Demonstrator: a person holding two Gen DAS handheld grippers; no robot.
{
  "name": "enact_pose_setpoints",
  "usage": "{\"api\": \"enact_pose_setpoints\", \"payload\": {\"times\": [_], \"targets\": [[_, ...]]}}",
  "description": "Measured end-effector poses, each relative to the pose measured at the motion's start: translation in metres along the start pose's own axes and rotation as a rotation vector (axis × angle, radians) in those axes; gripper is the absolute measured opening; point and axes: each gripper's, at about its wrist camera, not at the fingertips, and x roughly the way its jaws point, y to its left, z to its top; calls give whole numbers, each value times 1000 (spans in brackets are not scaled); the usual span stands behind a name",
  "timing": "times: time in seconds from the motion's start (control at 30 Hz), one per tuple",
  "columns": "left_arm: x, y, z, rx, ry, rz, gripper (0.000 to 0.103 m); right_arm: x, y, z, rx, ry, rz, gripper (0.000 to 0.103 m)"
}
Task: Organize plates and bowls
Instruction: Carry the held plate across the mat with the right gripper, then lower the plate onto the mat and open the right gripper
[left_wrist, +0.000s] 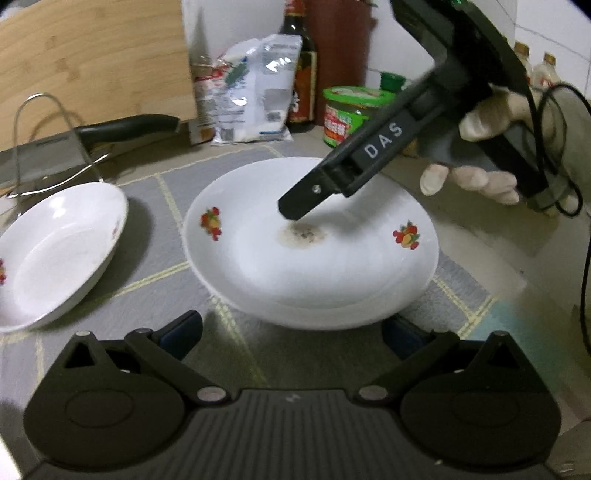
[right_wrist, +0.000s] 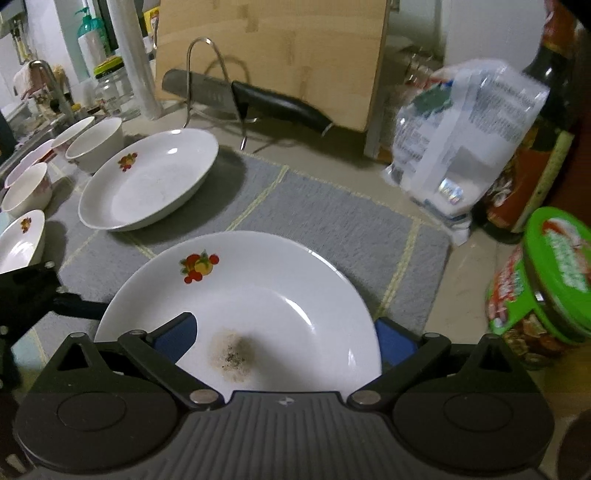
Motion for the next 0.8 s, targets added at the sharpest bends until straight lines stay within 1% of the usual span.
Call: {"api": "enact_pose_setpoints", "payload": {"times": [0.2, 0.3, 0.43, 0.57, 0.7, 0.8], "targets": [[-31, -2, -3, -61, -38, 40, 103, -23, 25, 1, -24, -79, -75, 103], [-48, -2, -4, -96, -67, 72, 103, -32, 40, 1, -19, -111, -77, 103], [-69, 5, -7, -151, -101, 119, 103, -47, 61, 1, 26, -169, -64, 103], [-90, 11, -18, -165, -133, 155, 103, -56, 87, -7, 46, -209, -103, 103], [-108, 23, -35, -168, -145, 140, 103, -58, 119, -17, 70, -212, -116, 103], [-122, 32, -50, -154, -142, 126, 103, -55, 144, -26, 93, -202, -100, 103]]}}
